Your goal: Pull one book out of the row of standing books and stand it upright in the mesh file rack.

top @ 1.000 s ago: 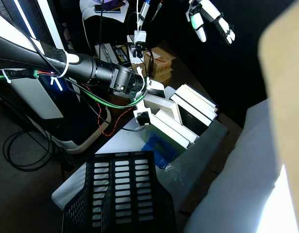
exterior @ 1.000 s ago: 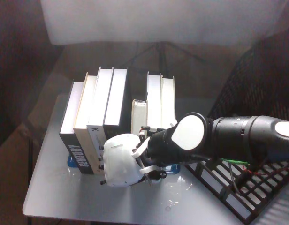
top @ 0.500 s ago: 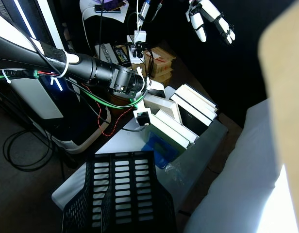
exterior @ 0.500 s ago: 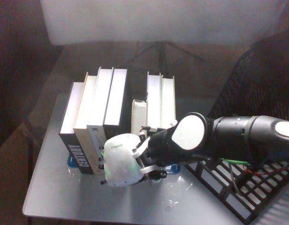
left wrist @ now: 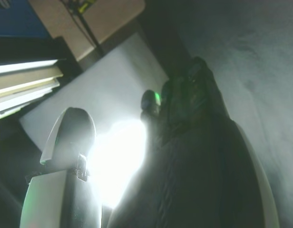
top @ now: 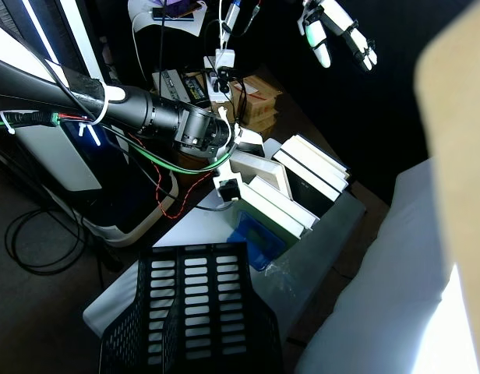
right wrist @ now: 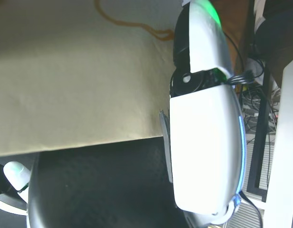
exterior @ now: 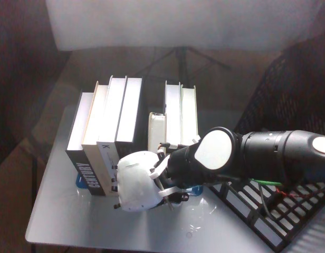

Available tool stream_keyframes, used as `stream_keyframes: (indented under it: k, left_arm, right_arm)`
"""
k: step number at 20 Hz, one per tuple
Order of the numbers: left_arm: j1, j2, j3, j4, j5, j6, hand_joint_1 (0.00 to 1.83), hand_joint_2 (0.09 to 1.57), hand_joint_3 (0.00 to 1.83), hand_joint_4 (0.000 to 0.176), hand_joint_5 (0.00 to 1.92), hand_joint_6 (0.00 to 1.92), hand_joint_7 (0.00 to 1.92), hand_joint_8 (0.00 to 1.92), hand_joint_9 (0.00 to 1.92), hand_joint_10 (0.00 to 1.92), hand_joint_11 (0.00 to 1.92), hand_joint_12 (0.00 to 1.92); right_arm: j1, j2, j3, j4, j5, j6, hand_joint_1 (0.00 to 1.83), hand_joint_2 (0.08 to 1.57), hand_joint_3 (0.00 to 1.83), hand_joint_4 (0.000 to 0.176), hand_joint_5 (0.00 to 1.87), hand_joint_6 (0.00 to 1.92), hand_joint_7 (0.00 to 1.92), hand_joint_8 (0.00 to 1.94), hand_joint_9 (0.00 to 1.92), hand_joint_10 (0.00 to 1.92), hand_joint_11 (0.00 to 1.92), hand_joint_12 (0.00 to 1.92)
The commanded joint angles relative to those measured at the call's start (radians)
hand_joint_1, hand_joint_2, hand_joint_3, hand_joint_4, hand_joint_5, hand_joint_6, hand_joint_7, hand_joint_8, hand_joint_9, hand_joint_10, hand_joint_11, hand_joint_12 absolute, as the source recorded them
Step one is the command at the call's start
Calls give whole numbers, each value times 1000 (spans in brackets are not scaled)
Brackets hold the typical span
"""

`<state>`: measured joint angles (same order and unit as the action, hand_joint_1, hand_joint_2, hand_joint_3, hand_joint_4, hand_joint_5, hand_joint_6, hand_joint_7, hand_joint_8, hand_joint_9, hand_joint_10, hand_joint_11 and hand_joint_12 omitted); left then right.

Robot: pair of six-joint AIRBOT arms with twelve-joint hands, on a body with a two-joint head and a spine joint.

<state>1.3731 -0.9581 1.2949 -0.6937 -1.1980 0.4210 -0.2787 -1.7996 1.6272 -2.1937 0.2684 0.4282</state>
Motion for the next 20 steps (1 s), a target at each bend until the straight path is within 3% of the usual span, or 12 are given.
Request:
stream_keyframes:
  k: [1, 3, 6, 8, 9, 17, 20]
  left_arm:
    - [-2, 2, 3, -31, -119, -3, 698, 1377, 2, 42, 152, 6, 36, 2, 0, 0, 0, 0]
    - [-2, 2, 3, -31, -120, -3, 696, 1377, 2, 55, 145, 3, 33, 0, 0, 0, 0, 0]
    - [-2, 2, 2, -31, -120, -4, 695, 1376, 1, 55, 150, 5, 38, 2, 0, 0, 0, 0]
    - [-2, 1, 3, -31, -120, -4, 689, 1376, 1, 53, 148, 4, 33, 0, 0, 0, 0, 0]
    - [-2, 1, 3, -31, -120, -4, 689, 1375, 1, 42, 148, 4, 25, 0, 0, 0, 0, 0]
    - [-3, -1, 5, -31, -116, -4, 654, 1374, 0, 53, 132, 2, 12, 3, 0, 0, 0, 0]
    - [-3, -1, 5, -31, -116, -3, 657, 1375, 1, 51, 130, 2, 14, 3, 0, 0, 0, 0]
  right_arm:
    - [-2, 22, 3, -5, -16, 11, 1374, 1113, 0, 0, 930, 1018, 1028, 878, 894, 1312, 597, 1808]
    - [-2, 21, 3, -5, -16, 11, 1370, 1117, 1, 0, 918, 1093, 1017, 857, 876, 1307, 580, 1783]
    - [-2, 21, 2, -2, -16, 11, 1360, 1140, 3, 0, 891, 1201, 960, 894, 828, 1336, 529, 1764]
    - [-2, 21, 2, 1, -16, 11, 1364, 1130, 0, 0, 906, 1171, 984, 856, 857, 1308, 556, 1758]
    - [-2, 21, 2, 3, -15, 11, 1360, 1138, 1, 0, 905, 1193, 970, 863, 824, 1332, 547, 1743]
    - [-2, 21, -10, 45, 2, 11, 1358, 1150, 2, 0, 878, 1221, 943, 932, 800, 1362, 498, 1752]
    - [1, 21, -20, 48, 6, 11, 1372, 1119, 0, 0, 885, 1120, 1019, 865, 898, 1275, 571, 1709]
